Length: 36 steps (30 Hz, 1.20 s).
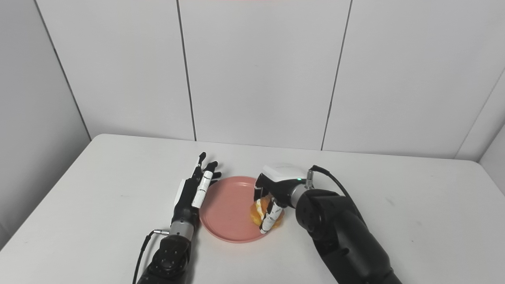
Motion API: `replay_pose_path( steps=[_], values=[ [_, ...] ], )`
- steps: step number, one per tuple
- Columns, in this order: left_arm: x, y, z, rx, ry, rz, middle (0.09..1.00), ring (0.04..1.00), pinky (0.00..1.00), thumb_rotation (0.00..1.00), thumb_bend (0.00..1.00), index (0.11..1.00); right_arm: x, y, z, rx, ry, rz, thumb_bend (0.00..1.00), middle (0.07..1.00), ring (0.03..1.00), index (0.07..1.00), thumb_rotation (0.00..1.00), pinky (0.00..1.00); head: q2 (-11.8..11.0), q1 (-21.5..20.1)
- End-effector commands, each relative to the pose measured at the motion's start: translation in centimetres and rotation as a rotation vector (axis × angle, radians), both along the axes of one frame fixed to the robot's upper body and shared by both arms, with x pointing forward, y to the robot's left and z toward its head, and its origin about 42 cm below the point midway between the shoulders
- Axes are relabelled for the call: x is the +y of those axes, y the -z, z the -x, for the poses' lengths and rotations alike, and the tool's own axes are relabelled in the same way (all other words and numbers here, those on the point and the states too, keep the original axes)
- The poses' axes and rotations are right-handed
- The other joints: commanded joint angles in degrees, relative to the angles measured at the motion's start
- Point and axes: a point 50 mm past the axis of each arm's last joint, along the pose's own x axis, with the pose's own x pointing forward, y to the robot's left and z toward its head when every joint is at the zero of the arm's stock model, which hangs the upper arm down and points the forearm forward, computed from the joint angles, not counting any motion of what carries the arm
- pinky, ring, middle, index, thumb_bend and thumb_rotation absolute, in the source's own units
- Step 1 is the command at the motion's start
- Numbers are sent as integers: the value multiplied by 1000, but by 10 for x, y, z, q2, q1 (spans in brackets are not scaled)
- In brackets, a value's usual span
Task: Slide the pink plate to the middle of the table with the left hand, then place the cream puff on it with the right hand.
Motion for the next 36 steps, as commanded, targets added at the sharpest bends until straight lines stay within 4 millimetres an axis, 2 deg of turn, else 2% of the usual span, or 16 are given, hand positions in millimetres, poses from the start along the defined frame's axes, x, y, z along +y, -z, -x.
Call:
replay_pose_path(
  steps=[1,5,7,13,16,20,26,33,36],
  values=[
    [-26,48,27,176,49,20,892,804,777,965,723,1000,16,-33,-5,-94,-28,-38,523,546,468,448,12,345,0,2],
    [-26,49,29,179,49,15,888,807,806,969,724,1000,25,-34,-8,-91,-53,-74,527,516,410,459,0,312,0,4],
    [-25,49,29,178,48,10,882,804,823,969,717,1000,32,-34,-9,-95,-66,-93,523,535,457,450,0,354,0,5],
    [-26,51,29,182,50,22,884,801,801,956,703,1000,44,-35,-10,-108,-83,-98,524,532,458,452,0,360,-2,5],
    [-26,52,29,183,49,24,880,795,785,947,708,1000,48,-36,-10,-111,-95,-94,529,498,482,471,0,378,-3,7],
    [-27,52,28,185,50,30,879,792,779,942,706,1000,51,-35,-9,-112,-107,-91,522,539,484,452,0,383,-5,7],
    [-27,50,29,183,51,33,884,796,806,941,707,1000,55,-26,-11,-127,-123,-66,522,540,490,448,0,394,-4,8],
    [-25,49,30,185,46,25,880,792,779,951,693,1000,55,-8,-14,-166,-117,-43,527,515,411,463,0,315,-3,5],
    [-25,50,30,192,47,23,886,800,792,955,688,1000,54,-1,-15,-191,-132,-25,527,517,422,462,0,322,-3,5]
  ],
)
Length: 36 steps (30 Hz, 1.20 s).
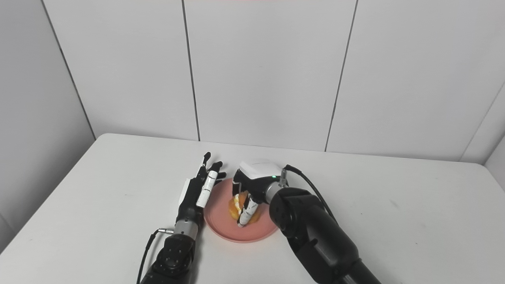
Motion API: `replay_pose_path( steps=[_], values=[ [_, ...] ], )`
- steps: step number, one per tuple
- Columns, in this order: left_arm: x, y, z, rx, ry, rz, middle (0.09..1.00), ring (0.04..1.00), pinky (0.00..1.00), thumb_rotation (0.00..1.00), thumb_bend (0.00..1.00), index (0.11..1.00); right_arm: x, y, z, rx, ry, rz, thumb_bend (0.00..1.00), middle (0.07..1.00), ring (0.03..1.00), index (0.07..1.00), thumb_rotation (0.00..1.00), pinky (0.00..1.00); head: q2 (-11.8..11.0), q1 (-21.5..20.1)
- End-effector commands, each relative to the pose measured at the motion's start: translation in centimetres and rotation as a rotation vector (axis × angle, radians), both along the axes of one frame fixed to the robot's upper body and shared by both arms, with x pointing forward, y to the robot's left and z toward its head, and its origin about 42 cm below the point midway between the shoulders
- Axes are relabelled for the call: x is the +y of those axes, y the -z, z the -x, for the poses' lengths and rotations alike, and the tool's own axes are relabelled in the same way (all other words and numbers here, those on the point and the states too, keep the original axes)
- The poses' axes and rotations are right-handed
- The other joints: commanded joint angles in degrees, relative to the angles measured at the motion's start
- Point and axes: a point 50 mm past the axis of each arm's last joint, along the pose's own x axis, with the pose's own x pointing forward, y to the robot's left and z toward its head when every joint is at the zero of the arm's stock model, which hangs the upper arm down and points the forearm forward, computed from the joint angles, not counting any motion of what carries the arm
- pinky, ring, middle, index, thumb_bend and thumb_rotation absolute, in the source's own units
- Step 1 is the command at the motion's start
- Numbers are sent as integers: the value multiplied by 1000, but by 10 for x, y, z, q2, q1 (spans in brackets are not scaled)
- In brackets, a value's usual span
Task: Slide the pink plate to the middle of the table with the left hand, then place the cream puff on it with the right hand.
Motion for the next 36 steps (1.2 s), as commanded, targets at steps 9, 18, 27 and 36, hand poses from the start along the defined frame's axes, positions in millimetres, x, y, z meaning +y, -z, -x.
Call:
replay_pose_path(
  steps=[9,18,27,36],
  values=[
    [-23,51,33,208,47,30,876,797,783,941,683,1000,6,-22,3,-166,-68,38,849,654,573,628,154,422,2,-3],
    [-25,49,33,201,62,31,907,823,782,940,643,1000,2,-23,5,-190,-75,46,1000,913,890,794,360,760,3,-4],
    [-22,49,34,217,58,44,981,837,802,947,706,1000,-10,-31,12,-175,-78,47,1000,964,955,850,420,884,6,-5],
    [-16,49,32,213,51,21,964,838,781,972,705,1000,-39,-60,30,-228,-76,-32,1000,952,947,851,390,890,3,-8]
  ],
)
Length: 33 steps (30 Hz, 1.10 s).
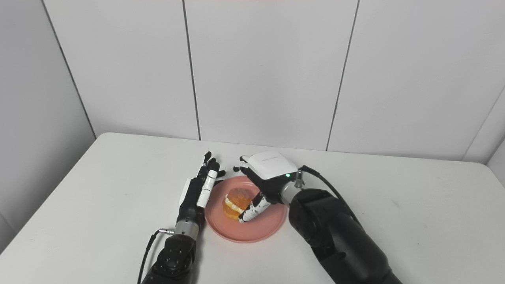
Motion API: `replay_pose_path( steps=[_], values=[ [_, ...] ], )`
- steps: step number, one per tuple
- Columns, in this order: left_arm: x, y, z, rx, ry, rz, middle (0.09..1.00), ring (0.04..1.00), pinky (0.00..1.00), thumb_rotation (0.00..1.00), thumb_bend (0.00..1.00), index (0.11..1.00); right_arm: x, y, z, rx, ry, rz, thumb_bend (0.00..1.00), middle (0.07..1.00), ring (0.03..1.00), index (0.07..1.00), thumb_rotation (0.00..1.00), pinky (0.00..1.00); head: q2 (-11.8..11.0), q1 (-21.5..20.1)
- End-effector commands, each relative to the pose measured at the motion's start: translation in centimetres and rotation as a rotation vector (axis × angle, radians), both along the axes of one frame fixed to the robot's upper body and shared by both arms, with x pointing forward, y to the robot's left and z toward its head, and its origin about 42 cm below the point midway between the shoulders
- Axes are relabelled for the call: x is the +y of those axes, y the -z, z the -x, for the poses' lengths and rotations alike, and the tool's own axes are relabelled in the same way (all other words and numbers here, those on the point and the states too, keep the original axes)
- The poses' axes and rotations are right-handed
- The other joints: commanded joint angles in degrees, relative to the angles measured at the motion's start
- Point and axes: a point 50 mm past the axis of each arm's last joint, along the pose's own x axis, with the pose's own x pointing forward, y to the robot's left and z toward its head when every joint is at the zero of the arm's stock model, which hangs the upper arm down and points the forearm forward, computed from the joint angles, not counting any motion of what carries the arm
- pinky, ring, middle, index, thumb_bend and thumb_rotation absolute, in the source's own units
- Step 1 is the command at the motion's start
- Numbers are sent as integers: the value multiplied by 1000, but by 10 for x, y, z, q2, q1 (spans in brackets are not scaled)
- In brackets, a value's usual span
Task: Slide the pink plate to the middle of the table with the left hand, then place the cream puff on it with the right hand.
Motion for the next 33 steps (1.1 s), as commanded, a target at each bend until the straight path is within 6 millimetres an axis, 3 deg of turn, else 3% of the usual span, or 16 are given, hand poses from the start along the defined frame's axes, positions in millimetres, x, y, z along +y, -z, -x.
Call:
replay_pose_path(
  steps=[1,3,4,6,8,9,10,11,13,17,22,26,29,33],
  values=[
    [-18,51,29,213,56,12,935,829,782,967,707,1000,-8,-23,5,-85,-15,-76,1000,922,910,832,384,829,0,1],
    [-17,50,29,211,52,12,895,813,778,961,708,1000,-18,-24,9,-103,-22,-176,1000,870,852,800,397,721,0,1],
    [-17,50,29,209,49,12,887,806,768,957,710,1000,-24,-21,10,-110,-22,-244,952,838,810,792,471,658,0,-1],
    [-15,50,28,206,46,13,884,803,761,954,711,1000,-34,-15,11,-122,-18,-364,921,822,787,790,516,626,0,-3],
    [-14,50,28,204,47,16,890,809,762,953,706,1000,-42,-9,11,-131,-6,-479,836,811,760,798,689,604,0,-6],
    [-13,50,28,201,46,17,891,811,763,953,705,1000,-48,-1,9,-110,6,-587,822,810,758,800,719,602,0,-8],
    [-13,50,29,199,46,18,893,820,781,950,707,1000,-52,5,7,-95,14,-660,822,831,785,821,837,653,0,-8],
    [-12,49,29,196,44,20,893,823,787,949,708,1000,-56,11,6,-71,27,-740,821,838,795,828,877,671,0,-9],
    [-11,48,29,187,37,32,891,836,829,929,731,1000,-63,25,4,-19,46,-911,864,873,859,853,954,785,1,-11],
    [-6,47,30,123,-7,15,892,851,903,942,738,996,-74,63,1,57,74,-1231,813,877,881,880,995,821,1,-12],
    [-6,45,33,60,-73,1,903,892,908,992,786,962,-76,104,-2,181,158,-1597,885,892,888,902,997,860,0,-13],
    [-7,43,35,19,-84,-13,962,977,987,996,711,979,-77,131,-3,226,208,-1645,885,932,939,940,1000,979,2,-13],
    [-8,42,36,13,-85,-26,993,998,999,1000,667,995,-77,144,-2,227,223,-1636,880,935,944,940,1000,998,3,-14],
    [-8,43,36,29,-93,-34,1000,1000,1000,1000,682,1000,-74,161,0,229,234,-1630,842,930,942,939,1000,1000,3,-14]
  ],
)
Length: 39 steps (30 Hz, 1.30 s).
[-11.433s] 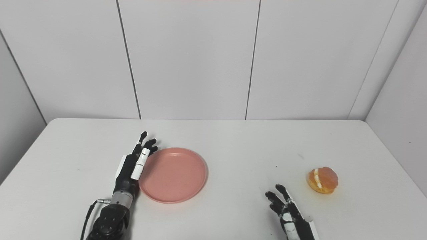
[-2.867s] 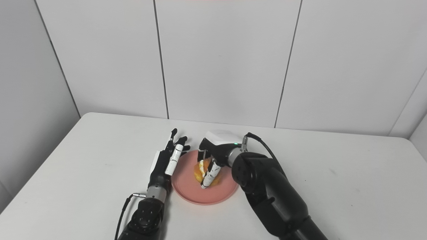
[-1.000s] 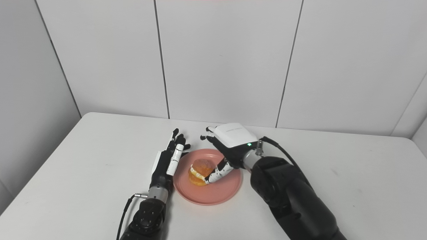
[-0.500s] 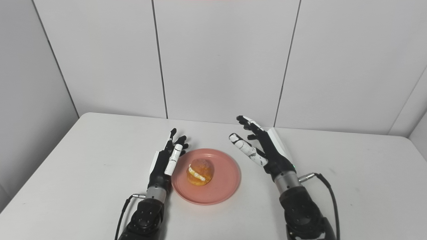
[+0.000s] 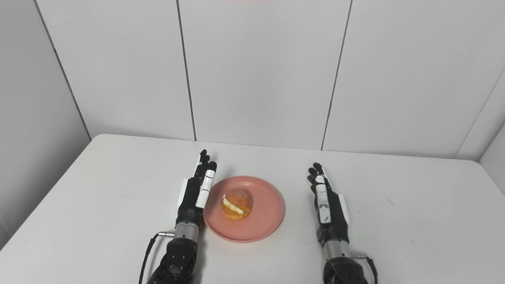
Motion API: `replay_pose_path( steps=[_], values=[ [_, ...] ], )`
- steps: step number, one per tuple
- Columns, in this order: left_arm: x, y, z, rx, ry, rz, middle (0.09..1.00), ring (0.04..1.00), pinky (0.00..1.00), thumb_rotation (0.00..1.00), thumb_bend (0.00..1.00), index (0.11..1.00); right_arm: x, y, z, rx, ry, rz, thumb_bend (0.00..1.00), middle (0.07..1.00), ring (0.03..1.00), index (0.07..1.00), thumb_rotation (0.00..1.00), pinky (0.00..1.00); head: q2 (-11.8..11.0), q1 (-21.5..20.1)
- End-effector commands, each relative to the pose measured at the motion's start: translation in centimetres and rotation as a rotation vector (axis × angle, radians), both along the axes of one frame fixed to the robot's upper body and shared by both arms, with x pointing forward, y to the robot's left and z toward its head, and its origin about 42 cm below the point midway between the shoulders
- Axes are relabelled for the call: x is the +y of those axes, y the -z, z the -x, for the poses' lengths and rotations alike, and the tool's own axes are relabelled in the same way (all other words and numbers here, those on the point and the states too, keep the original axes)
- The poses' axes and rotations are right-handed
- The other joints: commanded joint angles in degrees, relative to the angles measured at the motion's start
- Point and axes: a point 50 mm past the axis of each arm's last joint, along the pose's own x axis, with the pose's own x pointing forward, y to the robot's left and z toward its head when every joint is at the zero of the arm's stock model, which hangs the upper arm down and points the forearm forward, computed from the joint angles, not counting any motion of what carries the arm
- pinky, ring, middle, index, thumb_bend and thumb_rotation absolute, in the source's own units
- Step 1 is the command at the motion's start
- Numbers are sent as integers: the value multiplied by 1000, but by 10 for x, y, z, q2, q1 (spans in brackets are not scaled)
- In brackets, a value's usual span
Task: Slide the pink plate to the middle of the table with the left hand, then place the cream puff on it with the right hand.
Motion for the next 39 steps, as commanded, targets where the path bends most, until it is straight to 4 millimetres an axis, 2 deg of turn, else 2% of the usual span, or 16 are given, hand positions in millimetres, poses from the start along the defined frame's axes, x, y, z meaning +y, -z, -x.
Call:
replay_pose_path(
  steps=[1,8,16,29,39],
  values=[
    [-3,44,28,123,-14,-8,1000,1000,1000,1000,684,1000,3,3,1,-52,2,-3,841,928,941,938,1000,1000,1,1],
    [0,44,29,135,-15,-12,1000,1000,1000,1000,666,1000,8,19,6,-26,27,-7,843,936,958,944,1000,1000,4,-1],
    [2,45,29,152,-13,-7,1000,1000,1000,1000,673,1000,10,25,10,-27,33,13,825,948,958,948,1000,1000,5,-2],
    [3,47,32,175,1,-9,1000,1000,1000,1000,671,1000,8,24,13,-21,34,15,804,945,951,936,1000,1000,8,-3],
    [5,47,33,185,0,-8,1000,1000,997,1000,660,1000,8,23,14,1,27,-18,841,956,964,940,1000,1000,9,-5]
  ],
)
